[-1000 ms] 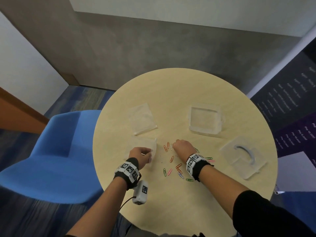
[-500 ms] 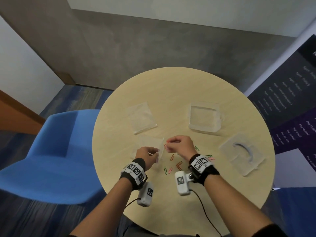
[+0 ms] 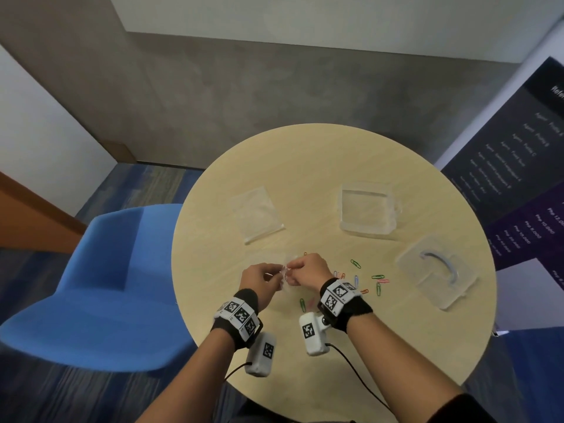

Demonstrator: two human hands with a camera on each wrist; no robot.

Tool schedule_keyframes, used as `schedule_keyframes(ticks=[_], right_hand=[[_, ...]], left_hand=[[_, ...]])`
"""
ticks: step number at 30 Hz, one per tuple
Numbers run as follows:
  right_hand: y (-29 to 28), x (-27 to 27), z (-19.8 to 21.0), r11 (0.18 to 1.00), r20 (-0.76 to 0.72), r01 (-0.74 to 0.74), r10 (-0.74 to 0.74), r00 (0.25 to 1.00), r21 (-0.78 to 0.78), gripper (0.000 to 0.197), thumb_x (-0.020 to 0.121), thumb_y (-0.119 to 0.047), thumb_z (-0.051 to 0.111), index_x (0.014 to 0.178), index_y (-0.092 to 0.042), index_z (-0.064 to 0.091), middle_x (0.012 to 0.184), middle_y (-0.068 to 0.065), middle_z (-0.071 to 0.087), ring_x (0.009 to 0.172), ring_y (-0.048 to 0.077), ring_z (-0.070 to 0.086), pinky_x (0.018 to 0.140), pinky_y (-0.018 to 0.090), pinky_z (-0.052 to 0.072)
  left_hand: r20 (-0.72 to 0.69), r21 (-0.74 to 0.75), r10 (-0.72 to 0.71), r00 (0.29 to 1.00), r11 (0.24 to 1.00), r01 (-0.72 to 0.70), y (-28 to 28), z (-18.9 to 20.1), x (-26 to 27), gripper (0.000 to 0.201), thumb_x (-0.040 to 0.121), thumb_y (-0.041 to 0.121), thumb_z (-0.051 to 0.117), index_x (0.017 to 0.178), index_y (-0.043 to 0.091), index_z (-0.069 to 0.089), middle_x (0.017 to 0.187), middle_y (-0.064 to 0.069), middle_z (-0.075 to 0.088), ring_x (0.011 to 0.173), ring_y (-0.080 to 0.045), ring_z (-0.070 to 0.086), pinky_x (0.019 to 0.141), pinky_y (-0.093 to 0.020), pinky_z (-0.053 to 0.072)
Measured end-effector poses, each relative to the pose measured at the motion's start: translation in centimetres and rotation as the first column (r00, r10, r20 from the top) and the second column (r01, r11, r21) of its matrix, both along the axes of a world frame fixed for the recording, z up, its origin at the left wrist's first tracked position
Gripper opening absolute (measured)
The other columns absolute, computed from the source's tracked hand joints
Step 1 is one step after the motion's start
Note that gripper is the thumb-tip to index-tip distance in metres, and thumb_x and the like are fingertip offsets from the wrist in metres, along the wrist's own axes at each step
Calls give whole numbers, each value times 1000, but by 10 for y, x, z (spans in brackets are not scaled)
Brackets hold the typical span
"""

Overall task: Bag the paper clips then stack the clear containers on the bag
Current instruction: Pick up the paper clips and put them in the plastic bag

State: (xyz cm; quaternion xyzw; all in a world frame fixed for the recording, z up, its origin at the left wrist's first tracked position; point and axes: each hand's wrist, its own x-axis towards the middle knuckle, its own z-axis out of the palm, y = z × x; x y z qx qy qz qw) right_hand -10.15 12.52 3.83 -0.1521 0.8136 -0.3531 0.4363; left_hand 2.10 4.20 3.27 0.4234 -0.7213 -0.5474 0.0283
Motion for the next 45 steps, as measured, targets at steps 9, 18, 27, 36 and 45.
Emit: schedule_keyframes(ticks=[9,18,27,36,45], right_hand=[[0,-9,6,975,-190,-31,-12,982,-221,9,82,-3,70,88,-6,76,81,14,76,73,24,74,78,39,62],[14,-9,-51,894,-483,-273,427,765,356,61,99,-29,42,152,-14,15,162,12,10,147,33,13,118,45,23],[32,22,-85,628,-549,-543,770,327,557,48,97,-16,41,141,3,37,154,29,23,141,51,18,115,58,21],[37,18,-53,573,-602,-647,770,214,503,34,85,13,48,117,6,57,123,21,54,111,36,50,81,44,54],[2,6,-13,470,-483,-605,861,156,643,25,85,11,57,108,4,60,110,22,62,101,37,61,85,42,49]], left_hand=[[43,-19,114,993,993,-113,-10,1,2,23,90,11,59,109,11,72,76,-6,74,74,-19,73,69,-21,54],[34,15,270,962,963,-271,-31,3,28,21,88,14,62,106,12,73,78,-2,73,73,-16,74,78,-27,55],[35,52,284,958,957,-285,-36,-2,34,21,87,15,64,105,12,74,82,-7,76,74,-19,75,83,-32,58],[44,28,199,979,979,-201,-19,-2,27,22,87,13,62,106,14,73,86,-5,76,76,-18,75,77,-27,56],[65,28,187,980,981,-190,-12,-3,35,24,87,12,61,107,13,74,88,-6,76,76,-19,74,79,-31,58]])
